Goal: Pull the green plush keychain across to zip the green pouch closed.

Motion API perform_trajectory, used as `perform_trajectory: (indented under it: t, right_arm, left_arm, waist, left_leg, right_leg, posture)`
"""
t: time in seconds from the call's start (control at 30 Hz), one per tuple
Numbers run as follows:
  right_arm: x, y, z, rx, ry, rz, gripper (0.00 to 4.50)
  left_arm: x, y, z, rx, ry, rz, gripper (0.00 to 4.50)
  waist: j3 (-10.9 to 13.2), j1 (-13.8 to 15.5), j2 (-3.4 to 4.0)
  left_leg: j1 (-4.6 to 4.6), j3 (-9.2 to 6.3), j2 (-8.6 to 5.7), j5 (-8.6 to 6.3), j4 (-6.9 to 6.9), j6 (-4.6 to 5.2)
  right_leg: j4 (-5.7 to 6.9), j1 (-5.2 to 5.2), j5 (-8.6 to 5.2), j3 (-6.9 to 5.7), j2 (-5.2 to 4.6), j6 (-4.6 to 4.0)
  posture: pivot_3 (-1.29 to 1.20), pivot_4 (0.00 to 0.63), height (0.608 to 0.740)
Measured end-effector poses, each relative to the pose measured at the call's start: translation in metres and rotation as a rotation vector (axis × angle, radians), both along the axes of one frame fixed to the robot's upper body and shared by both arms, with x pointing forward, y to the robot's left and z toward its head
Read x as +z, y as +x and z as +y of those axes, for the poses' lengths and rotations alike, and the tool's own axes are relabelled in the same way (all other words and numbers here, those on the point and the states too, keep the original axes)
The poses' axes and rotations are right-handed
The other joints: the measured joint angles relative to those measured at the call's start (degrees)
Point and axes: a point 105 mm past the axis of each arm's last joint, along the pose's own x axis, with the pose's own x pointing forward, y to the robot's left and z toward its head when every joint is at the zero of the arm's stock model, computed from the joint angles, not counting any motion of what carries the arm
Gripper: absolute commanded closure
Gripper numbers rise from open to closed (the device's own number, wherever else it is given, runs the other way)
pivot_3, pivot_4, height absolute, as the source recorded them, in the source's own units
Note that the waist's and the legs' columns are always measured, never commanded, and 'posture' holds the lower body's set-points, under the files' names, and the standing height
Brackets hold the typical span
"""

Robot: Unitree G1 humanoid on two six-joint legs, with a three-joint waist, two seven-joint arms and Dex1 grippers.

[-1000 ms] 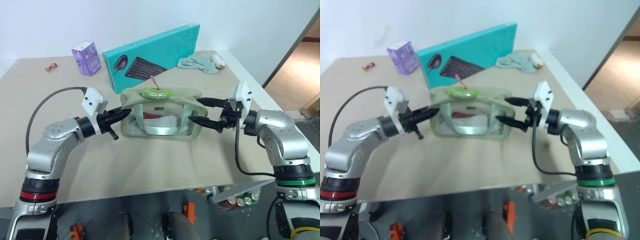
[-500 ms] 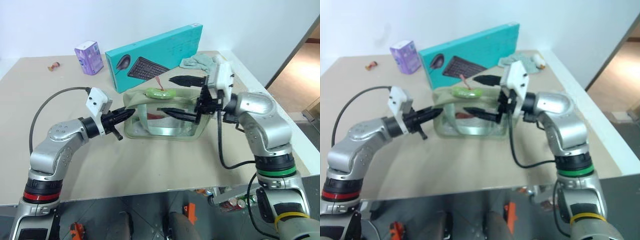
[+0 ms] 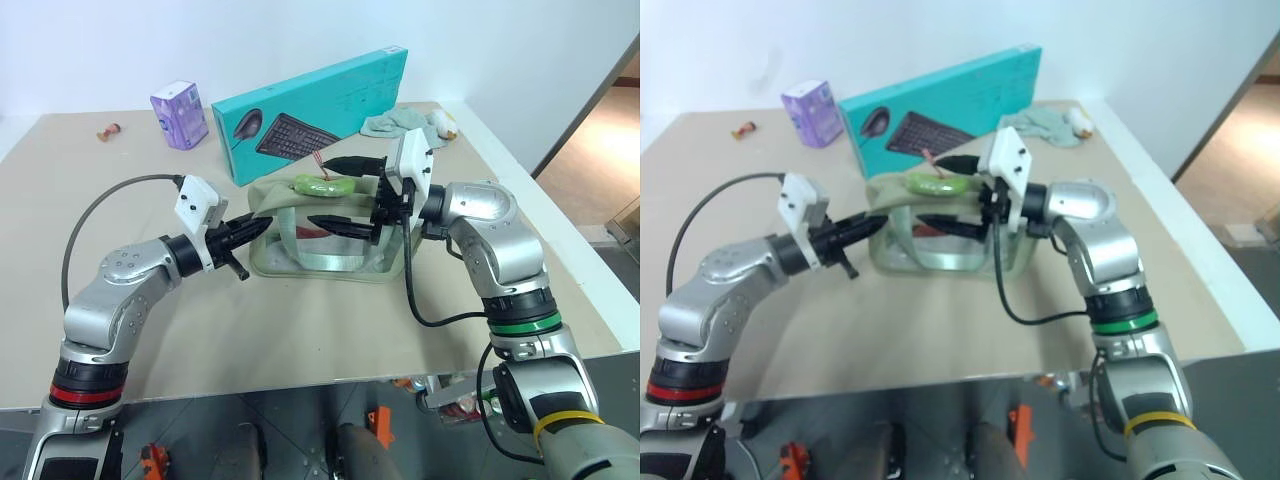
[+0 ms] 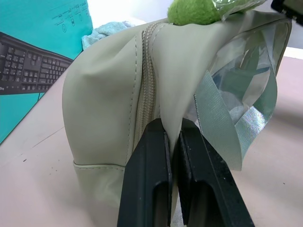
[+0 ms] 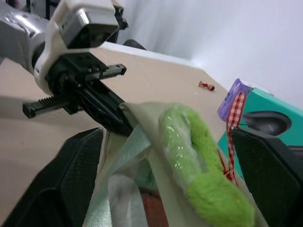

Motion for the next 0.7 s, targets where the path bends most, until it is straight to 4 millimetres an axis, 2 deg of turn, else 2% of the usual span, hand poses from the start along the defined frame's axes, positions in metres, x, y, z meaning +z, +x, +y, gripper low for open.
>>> perform_trajectory:
  t: [0.03,0.1,0.13,0.33,0.37,0.7]
  right_arm:
    - [-0.0014,0.0011,-0.0002,-0.004,-0.006,0.0,1.26]
    - [-0.0029,0.0026,-0.0006,-0.009,-0.009,-0.001,1.76]
    - [-0.0035,0.0034,-0.0008,-0.012,-0.01,-0.003,2.3]
    - [-0.0029,0.0063,-0.0009,-0.025,0.003,0.011,4.31]
    - [-0.0028,0.0066,-0.0013,-0.027,0.004,0.013,4.42]
    - [0.0001,0.0083,-0.0054,-0.041,0.034,0.039,4.42]
  left_arm:
    - [0.0,0.0,-0.0002,0.0,-0.001,0.0,4.5]
    - [-0.0001,0.0001,-0.0002,0.002,-0.002,0.0,4.5]
    - [-0.0002,0.0002,-0.0003,0.004,-0.003,0.0,4.5]
    - [-0.0008,-0.0015,-0.0008,0.007,-0.002,-0.001,4.5]
    - [-0.0006,-0.0017,-0.0011,0.006,-0.001,-0.002,4.5]
    - [-0.0014,-0.0021,-0.0017,0.003,0.0,0.004,4.5]
  waist:
    - [0.0,0.0,0.0]
    - [0.0,0.0,0.0]
    - [0.0,0.0,0.0]
    - [0.0,0.0,0.0]
    - [0.0,0.0,0.0]
    - [0.0,0.01,0.0]
  left_leg:
    - [0.0,0.0,0.0,0.0,0.0,0.0]
    - [0.0,0.01,0.0,0.0,0.0,0.0]
    - [0.0,0.0,0.0,0.0,0.0,0.0]
    - [0.0,0.01,0.0,0.0,0.0,0.0]
    - [0.0,0.01,-0.01,0.0,0.0,0.0]
    - [0.0,0.01,-0.03,0.0,0.0,0.0]
  right_leg:
    - [0.0,0.0,0.0,0.0,0.0,0.0]
    - [0.0,0.0,0.0,0.0,0.0,0.0]
    - [0.0,0.0,0.0,0.0,0.0,0.0]
    - [0.0,0.0,0.0,0.0,-0.01,0.0]
    - [0.0,0.0,0.0,0.0,-0.02,0.0]
    - [0.0,0.0,0.0,0.0,-0.05,0.0]
  posture:
    - [0.0,0.15,0.74]
    - [0.0,0.15,0.74]
    - [0.0,0.15,0.74]
    - [0.0,0.15,0.74]
    - [0.0,0.15,0.74]
    - [0.0,0.15,0.74]
